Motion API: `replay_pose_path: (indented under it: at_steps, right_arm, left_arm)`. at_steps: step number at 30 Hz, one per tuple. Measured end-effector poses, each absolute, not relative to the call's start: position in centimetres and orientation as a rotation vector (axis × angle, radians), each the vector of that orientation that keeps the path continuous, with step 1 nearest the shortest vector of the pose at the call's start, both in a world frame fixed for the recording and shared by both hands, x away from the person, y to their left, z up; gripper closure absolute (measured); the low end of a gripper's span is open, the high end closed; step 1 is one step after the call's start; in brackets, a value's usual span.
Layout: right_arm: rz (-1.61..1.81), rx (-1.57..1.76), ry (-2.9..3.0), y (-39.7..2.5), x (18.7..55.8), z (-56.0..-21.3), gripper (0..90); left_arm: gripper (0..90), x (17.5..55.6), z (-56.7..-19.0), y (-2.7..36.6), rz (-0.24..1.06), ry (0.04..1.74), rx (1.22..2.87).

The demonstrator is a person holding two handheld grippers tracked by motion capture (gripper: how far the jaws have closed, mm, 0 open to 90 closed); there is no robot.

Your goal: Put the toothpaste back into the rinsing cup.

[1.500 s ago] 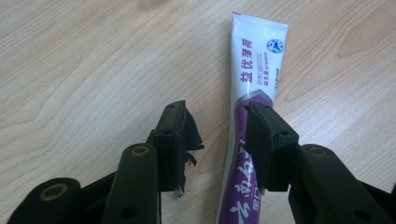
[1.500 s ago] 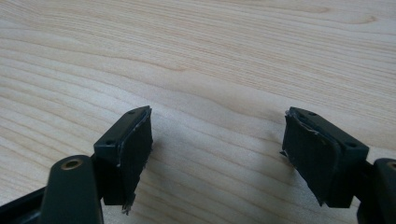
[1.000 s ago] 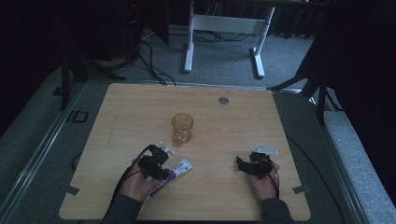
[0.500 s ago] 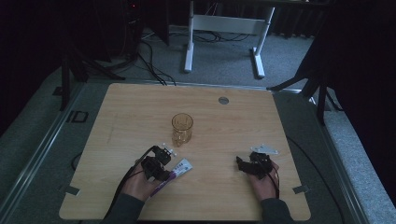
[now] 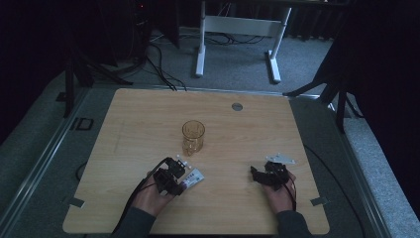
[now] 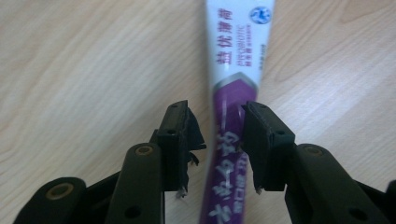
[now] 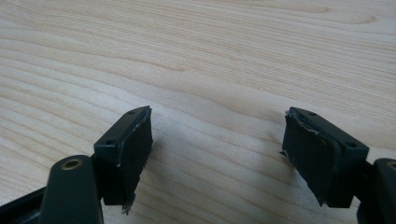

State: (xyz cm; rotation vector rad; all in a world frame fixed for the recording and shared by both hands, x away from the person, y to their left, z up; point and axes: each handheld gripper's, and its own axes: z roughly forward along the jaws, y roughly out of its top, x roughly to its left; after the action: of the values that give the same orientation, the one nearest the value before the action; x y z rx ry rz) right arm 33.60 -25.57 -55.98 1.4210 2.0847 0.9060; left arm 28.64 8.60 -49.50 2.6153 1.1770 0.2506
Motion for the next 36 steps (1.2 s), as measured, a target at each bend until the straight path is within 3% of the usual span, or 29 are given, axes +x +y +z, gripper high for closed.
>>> replay_pose_path:
  at_steps: [36]
  right_arm:
    - [0.906,1.421,2.085,-25.6,33.6,-56.0,24.1]
  left_arm:
    - [66.2,29.7,-51.7,7.3,0.131,1.207,2.769]
